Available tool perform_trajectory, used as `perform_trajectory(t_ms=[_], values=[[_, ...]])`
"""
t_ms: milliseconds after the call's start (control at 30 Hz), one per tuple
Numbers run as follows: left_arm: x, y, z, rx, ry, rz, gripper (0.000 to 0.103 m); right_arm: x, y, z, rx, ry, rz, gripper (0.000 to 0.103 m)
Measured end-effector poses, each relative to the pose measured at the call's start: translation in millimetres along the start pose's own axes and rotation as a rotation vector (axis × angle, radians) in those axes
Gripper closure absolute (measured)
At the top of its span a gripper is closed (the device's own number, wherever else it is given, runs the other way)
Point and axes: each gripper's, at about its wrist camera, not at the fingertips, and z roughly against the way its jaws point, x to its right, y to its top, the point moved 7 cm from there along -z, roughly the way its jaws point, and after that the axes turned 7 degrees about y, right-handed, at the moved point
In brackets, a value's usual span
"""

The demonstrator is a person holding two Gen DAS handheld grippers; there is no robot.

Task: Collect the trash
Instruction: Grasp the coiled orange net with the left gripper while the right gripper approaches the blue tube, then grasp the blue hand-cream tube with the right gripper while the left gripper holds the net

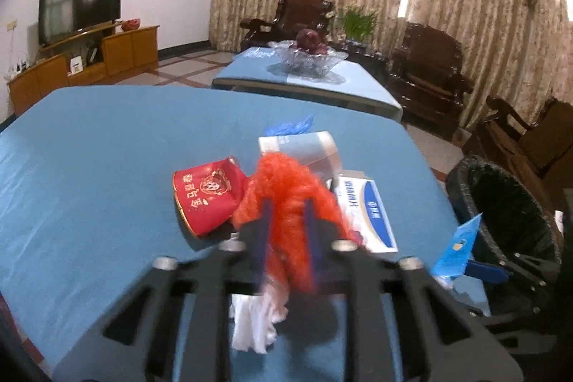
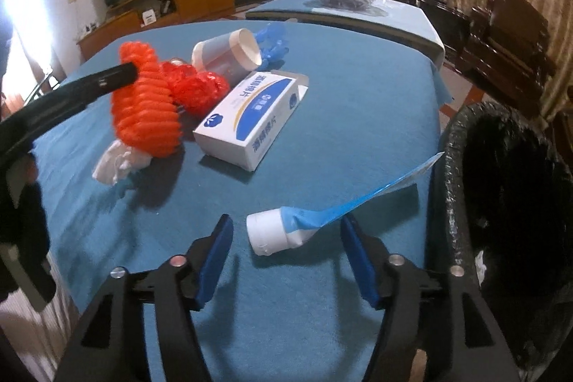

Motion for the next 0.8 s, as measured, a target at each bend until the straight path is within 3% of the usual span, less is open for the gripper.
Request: perform_trajectory(t_ms=[267,500,800], values=[[24.8,-16.7,21.3,-0.014,-0.067,-0.058,0.093,7.9,-4.1,12.1,0.002,0.035,-0.077,0.032],[34.5,-40.8,10.9,-0.063,-0.074,-0.092,0.093,20.1,-8.3,20.4,0.009,0.048,-0.143,0.030],[46.9,-47.1,0.9,-0.056,-0.093,-0.143,0.093,34.8,0.3,0.5,0.010,0.017,-0.213,0.031]])
